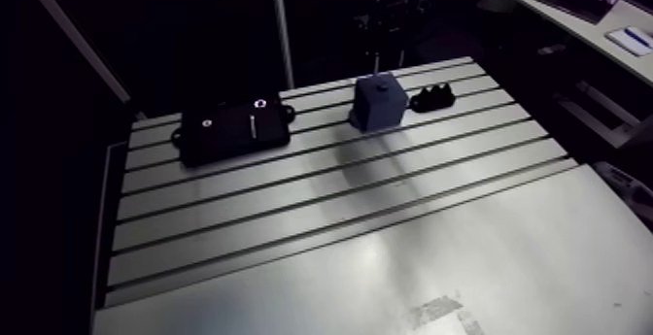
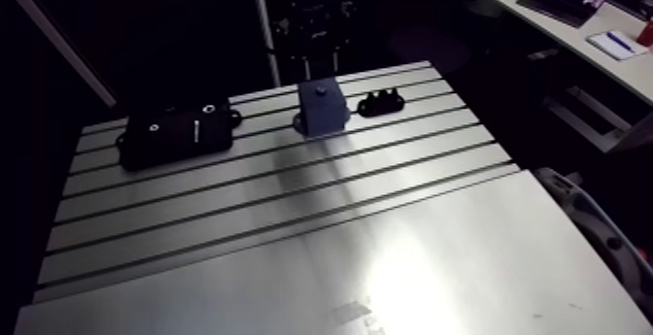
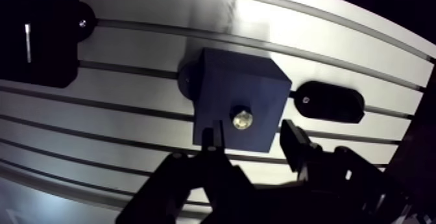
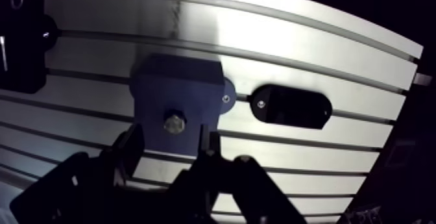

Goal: Pick up the M10 bolt and insert it into the hex recess until seated.

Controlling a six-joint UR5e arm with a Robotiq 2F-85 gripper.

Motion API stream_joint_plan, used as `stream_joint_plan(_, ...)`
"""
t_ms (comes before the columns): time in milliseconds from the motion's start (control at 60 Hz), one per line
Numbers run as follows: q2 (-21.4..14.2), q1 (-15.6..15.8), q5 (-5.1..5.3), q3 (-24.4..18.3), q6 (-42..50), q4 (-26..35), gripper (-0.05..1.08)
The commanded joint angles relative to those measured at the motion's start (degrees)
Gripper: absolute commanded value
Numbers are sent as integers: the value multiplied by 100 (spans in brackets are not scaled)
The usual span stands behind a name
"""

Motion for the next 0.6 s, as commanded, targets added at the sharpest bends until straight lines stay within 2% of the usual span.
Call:
stream_joint_plan(17,-70,-18,22,65,75,-21,45)
stream_joint_plan(600,-61,-45,49,220,253,-23,49)
